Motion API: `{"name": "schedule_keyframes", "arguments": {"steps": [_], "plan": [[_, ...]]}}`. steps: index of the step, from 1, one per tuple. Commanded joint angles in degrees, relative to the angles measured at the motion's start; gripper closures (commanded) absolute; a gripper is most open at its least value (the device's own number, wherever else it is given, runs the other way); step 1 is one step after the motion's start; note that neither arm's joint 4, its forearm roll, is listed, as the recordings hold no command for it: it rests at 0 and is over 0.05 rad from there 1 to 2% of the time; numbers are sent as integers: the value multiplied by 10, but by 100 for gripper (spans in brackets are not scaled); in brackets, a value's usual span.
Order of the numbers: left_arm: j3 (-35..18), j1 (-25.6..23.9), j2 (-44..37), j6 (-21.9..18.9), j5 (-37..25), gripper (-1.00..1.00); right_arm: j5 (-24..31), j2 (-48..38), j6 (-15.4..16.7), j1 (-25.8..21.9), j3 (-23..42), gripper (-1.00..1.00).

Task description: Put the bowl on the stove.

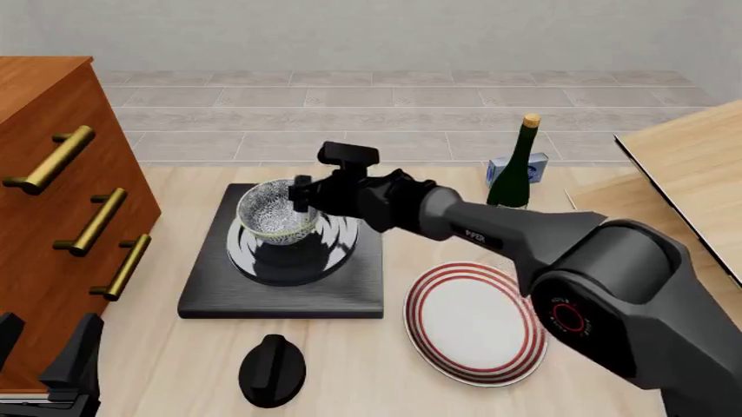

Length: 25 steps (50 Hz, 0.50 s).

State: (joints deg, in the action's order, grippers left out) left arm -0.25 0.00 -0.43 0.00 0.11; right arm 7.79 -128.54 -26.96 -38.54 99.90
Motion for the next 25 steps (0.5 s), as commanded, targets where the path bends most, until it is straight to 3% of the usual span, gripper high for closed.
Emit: {"name": "schedule_keyframes", "arguments": {"steps": [1,25], "plan": [[0,0,0,0,0,-100,16,30,12,1,-2,-100],[0,0,0,0,0,-100,47,96,48,14,-23,-100]]}}
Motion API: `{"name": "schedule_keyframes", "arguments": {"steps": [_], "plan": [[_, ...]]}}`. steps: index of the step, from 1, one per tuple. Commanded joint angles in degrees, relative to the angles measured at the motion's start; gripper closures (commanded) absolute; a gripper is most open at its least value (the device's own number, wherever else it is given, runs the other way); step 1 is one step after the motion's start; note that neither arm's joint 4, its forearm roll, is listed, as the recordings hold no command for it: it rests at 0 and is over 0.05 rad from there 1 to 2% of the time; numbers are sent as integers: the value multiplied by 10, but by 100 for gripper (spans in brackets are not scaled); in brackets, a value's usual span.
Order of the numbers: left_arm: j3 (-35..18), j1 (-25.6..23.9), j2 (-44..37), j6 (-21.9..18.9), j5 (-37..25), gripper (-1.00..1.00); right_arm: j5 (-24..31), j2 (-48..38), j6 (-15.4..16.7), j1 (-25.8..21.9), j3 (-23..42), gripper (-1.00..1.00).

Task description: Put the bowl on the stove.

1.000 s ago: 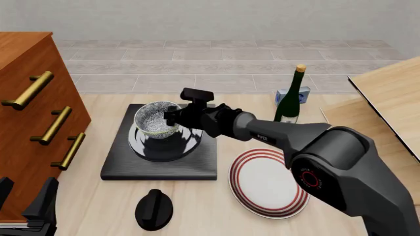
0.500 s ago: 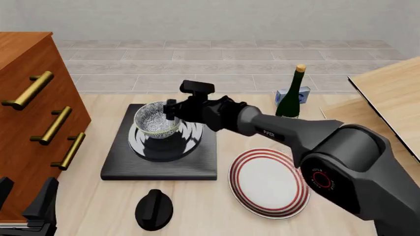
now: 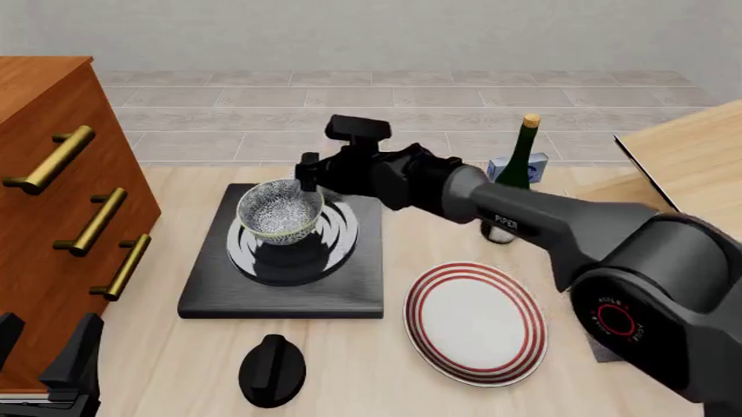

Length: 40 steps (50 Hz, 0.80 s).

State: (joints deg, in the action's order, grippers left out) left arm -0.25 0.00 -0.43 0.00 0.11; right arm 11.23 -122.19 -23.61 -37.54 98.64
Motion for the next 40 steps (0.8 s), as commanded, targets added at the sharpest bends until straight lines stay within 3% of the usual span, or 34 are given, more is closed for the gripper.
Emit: {"name": "schedule_keyframes", "arguments": {"steps": [1,16,23,30,40], "plan": [[0,0,0,0,0,-100,14,36,15,4,-12,-100],[0,0,0,0,0,-100,18,108,37,-3,-63,-100],[0,0,0,0,0,-100,-1,189,36,-28,-138,-100],[0,0,0,0,0,-100,0,268,61,-45,-191,-100],[0,0,0,0,0,-100,-15,361,59,-72,-273,-100]]}}
